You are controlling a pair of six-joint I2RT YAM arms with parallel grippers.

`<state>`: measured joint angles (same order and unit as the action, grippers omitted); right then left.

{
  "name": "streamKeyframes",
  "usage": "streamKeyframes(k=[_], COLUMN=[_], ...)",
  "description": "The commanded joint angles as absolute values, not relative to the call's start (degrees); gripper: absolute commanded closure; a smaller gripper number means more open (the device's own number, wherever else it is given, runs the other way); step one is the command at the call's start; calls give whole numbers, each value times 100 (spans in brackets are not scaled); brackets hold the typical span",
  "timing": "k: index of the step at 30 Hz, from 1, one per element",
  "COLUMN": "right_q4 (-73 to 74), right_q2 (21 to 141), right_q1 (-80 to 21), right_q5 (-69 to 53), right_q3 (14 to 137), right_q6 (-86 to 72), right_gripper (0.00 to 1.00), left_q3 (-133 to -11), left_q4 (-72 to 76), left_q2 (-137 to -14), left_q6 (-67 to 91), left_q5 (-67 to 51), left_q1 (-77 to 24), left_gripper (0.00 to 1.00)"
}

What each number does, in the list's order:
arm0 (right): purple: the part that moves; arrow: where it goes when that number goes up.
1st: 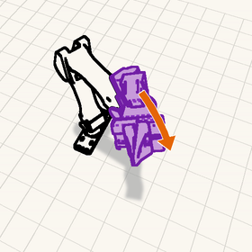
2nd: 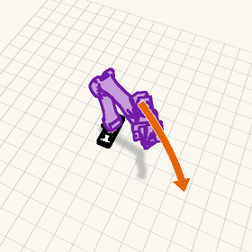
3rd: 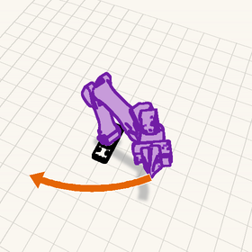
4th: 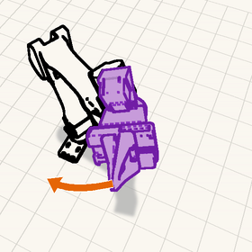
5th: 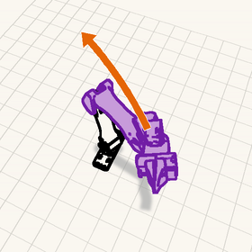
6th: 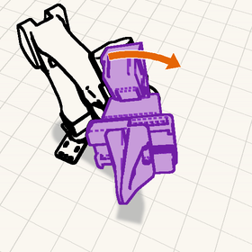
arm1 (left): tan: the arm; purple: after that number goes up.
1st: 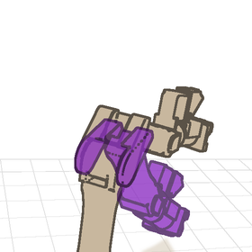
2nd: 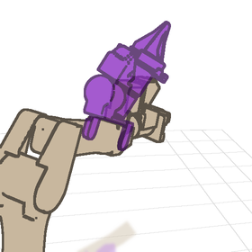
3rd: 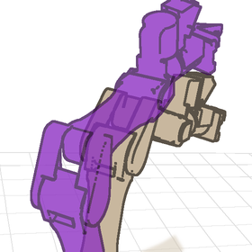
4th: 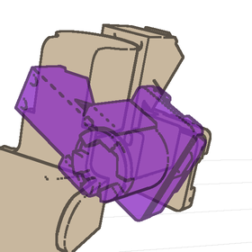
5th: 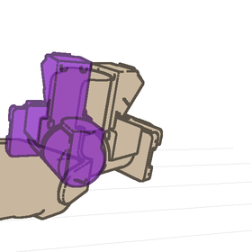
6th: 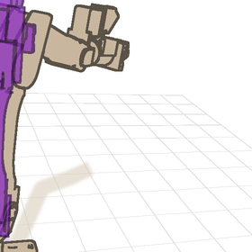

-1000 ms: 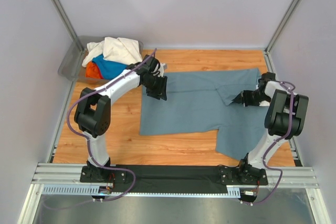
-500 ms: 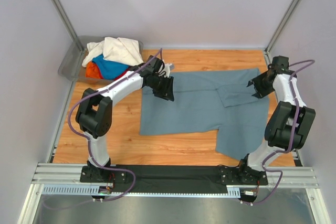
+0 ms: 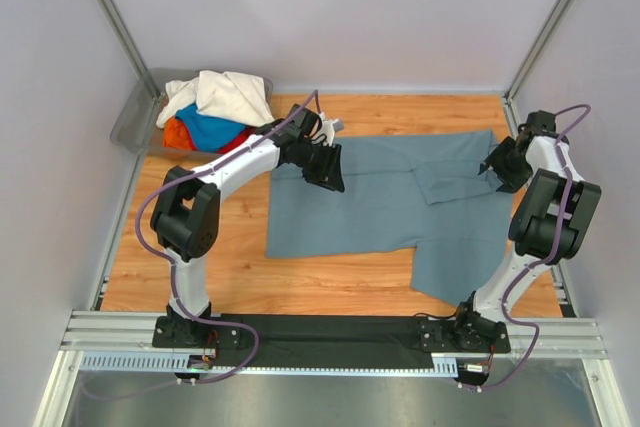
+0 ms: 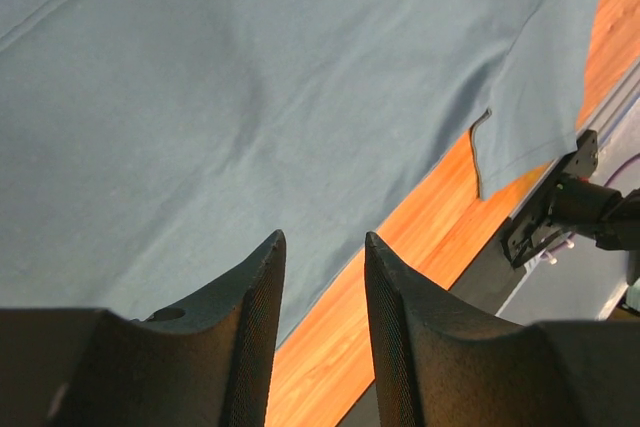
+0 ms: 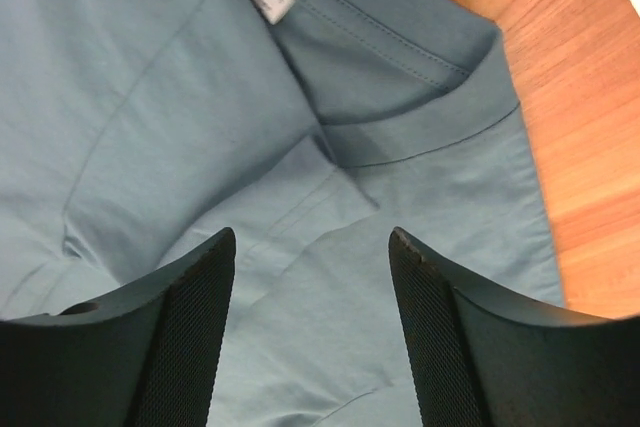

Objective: Fold and stack the t-shirts
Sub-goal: Fold the tshirt

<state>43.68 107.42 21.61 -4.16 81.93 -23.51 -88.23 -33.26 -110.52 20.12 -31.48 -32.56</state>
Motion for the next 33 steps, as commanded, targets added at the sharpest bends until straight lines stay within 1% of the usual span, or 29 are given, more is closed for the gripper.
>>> streamKeyframes(k=[1, 2, 6, 11, 12, 13, 15, 17, 19, 20, 21, 22, 26, 27, 33], right_q4=[3886, 3833, 3788, 3718, 3735, 3727, 3718, 3700, 3604, 3586, 3569, 3542, 3437, 3393, 3182], right_q2=[10802, 10802, 10846, 10863, 10872, 10881, 10890, 10907, 10916, 10916, 10925, 10899, 10776, 10706, 10538], right_q1=[2338, 2329, 2390, 2487, 2505, 2522, 2514, 2522, 2531, 2540, 2531, 2540, 2540, 2549, 2610], right_q5=[-1028, -1046, -1142, -1160, -1108, -1107, -1011, -941, -1002, -1002, -993, -1002, -880, -862, -940], right_q3=[8008, 7981, 7901, 7787, 7787, 7778, 7743, 7700, 7629, 7603, 7550, 7506, 7278, 7234, 6944], right_q6=[-1978, -1951, -1872, -1793, -1784, -1749, -1723, -1775, -1837, -1854, -1872, -1881, -1855, -1854, -1995], right_gripper=[37, 38, 52, 55, 56, 57, 59, 59, 59, 58, 58, 57, 57, 57, 57], left_q3=[-8780, -8815, -9219, -9808, -9887, -10018, -10177, -10476, -10773, -10923, -11108, -11544, -12286, -12357, -12199], left_q4=[-3103, -3059, -2892, -2620, -2523, -2435, -2129, -1961, -1697, -1688, -1801, -1871, -2039, -1987, -1609], left_q2=[-10986, -10995, -11354, -11750, -11899, -11987, -12346, -12585, -12875, -12980, -13260, -13411, -14070, -14219, -14449], left_q6=[2048, 2048, 2100, 2250, 2267, 2337, 2478, 2750, 2970, 3301, 3461, 3585, 4419, 4760, 5378], left_q5=[-3366, -3401, -3401, -3445, -3280, -3191, -3042, -2770, -2226, -1667, -1496, -1364, -906, -914, -668], left_q1=[-3331, -3366, -3787, -4227, -4315, -4446, -4570, -4763, -4869, -4956, -4992, -5018, -5150, -5168, -5229], left_gripper=[55, 56, 59, 59, 57, 54, 51, 49, 48, 46, 45, 45, 46, 46, 48])
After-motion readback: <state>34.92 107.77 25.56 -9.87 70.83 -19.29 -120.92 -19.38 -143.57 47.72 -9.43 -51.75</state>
